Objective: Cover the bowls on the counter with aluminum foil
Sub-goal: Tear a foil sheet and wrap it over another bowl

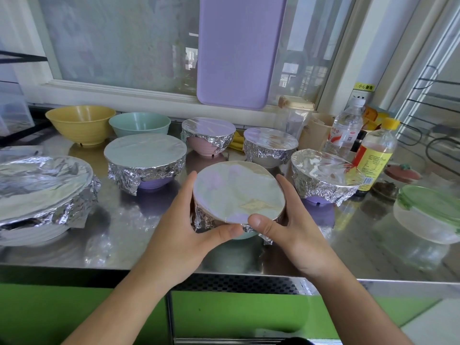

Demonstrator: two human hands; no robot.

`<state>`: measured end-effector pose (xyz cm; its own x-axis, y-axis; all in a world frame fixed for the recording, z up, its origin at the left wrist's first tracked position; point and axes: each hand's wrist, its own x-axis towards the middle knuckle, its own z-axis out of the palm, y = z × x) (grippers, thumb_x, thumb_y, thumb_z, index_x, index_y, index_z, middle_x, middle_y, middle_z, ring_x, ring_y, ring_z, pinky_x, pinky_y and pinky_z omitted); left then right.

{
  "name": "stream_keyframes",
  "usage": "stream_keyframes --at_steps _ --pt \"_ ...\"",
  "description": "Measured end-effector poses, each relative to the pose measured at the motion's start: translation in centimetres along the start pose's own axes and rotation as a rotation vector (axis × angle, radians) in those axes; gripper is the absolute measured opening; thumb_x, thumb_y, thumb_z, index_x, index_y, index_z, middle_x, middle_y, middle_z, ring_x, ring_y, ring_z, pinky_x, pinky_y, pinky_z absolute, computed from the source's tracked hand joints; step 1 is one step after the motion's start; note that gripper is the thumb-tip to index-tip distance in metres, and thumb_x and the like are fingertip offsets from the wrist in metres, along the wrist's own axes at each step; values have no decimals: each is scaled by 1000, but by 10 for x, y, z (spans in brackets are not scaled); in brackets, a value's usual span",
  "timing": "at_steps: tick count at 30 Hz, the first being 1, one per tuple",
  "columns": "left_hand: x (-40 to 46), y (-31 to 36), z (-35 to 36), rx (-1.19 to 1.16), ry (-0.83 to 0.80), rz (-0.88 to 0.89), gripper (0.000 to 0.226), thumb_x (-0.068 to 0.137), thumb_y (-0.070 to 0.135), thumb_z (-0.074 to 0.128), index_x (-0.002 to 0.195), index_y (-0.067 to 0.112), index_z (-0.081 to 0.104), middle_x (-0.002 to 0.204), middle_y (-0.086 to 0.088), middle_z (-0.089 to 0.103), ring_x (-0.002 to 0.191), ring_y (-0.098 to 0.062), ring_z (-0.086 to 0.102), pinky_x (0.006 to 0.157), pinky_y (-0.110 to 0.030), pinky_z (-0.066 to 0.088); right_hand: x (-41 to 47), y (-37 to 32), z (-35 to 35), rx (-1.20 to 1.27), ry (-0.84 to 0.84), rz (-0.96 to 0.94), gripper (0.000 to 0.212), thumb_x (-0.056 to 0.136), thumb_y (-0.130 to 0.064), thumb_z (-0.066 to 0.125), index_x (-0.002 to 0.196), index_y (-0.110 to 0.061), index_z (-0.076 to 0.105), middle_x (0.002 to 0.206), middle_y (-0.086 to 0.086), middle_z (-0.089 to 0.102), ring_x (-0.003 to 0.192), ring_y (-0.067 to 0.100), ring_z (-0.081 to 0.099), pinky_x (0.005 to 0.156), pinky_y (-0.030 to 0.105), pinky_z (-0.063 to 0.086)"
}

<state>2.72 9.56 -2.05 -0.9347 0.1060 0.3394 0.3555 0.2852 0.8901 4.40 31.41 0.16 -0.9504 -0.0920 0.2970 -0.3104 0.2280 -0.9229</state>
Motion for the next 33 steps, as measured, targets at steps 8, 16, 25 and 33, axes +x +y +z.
stream_keyframes --at_steps 8,16,25,33 --pt "-2 -5 1 16 17 16 125 57 70 89 160 46 24 145 41 46 136 20 39 104 -8 35 2 13 -2 -29 5 -25 102 59 -71 91 141 -52 33 139 -38 57 136 -8 51 108 13 42" --pt "-4 -2 3 26 40 17 117 57 65 88 156 48 29 139 46 46 130 27 38 94 5 31 3 23 -3 -46 -6 -17 113 73 -44 93 159 -33 21 141 -36 56 139 -5 50 111 15 42" --pt "-6 -2 2 47 39 11 124 55 67 86 160 46 23 140 47 41 131 27 35 94 8 28 0 23 -2 -70 -3 -23 109 75 -43 90 160 -38 20 145 -33 54 140 -7 47 108 9 39" --pt "-4 2 -1 84 -11 0 121 62 64 88 159 54 17 145 45 40 132 28 33 103 -4 32 -2 18 -1 -79 -16 -5 107 76 -42 89 156 -48 19 145 -37 50 141 -11 43 115 14 38"
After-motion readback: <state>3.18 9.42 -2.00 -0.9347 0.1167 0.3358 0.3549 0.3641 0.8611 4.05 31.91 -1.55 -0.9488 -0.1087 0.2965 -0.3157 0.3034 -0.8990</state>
